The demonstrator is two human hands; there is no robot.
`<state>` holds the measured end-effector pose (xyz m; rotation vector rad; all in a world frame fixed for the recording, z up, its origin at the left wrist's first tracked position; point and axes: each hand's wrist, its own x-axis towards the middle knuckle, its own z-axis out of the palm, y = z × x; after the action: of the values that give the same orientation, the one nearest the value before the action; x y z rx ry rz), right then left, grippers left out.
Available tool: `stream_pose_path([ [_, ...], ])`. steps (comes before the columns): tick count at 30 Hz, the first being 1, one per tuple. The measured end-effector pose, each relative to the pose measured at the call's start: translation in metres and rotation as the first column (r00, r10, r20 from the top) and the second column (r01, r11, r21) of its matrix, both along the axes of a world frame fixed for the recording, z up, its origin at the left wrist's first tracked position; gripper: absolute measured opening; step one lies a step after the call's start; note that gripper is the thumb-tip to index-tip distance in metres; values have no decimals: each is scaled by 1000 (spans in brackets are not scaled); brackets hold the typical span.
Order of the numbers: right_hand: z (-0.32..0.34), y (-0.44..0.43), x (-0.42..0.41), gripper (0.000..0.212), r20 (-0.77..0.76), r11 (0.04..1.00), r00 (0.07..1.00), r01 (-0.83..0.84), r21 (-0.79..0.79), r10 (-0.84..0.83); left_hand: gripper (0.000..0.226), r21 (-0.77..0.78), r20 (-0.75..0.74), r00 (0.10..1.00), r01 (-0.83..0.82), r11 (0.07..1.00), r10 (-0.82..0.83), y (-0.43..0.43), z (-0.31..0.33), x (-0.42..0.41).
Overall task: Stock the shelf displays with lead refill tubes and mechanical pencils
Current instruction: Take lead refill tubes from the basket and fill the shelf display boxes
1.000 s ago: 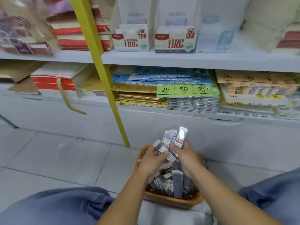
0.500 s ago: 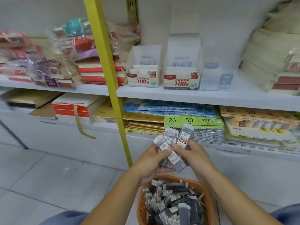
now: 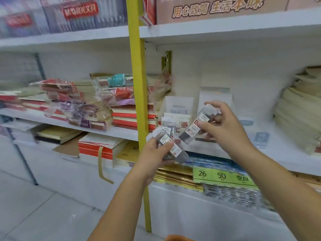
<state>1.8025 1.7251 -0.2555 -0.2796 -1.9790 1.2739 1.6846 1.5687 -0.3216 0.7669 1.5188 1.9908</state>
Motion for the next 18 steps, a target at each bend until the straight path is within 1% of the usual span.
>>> stream_pose_path([
  [3, 39, 10, -38, 36, -94, 991, 996, 9, 132, 3, 18, 77, -25, 990, -136, 988, 139, 3, 6, -23],
  [5, 55, 18, -68, 32, -107, 972, 994, 49, 228, -25, 17, 101, -20, 980, -196, 975, 199, 6, 4, -36],
  [6, 59, 23, -83, 28, -91, 949, 994, 89, 301, -64, 17, 112, -13, 974, -222, 968, 225, 9, 2, -41],
  [8, 59, 33, -111, 22, -22, 865, 986, 158, 477, -167, 19, 129, -4, 965, -259, 957, 262, 16, -2, -51],
  [10, 54, 41, -134, 22, 34, 797, 976, 153, 585, -213, 22, 128, -30, 958, -281, 951, 287, 21, -4, -58],
  [14, 50, 51, -164, 30, 143, 764, 970, 61, 642, -198, 20, 83, -114, 947, -291, 953, 299, 24, -12, -72],
  [18, 54, 59, -178, 30, 239, 750, 948, -1, 662, -210, 21, 34, -174, 947, -269, 963, 271, 24, -16, -77],
])
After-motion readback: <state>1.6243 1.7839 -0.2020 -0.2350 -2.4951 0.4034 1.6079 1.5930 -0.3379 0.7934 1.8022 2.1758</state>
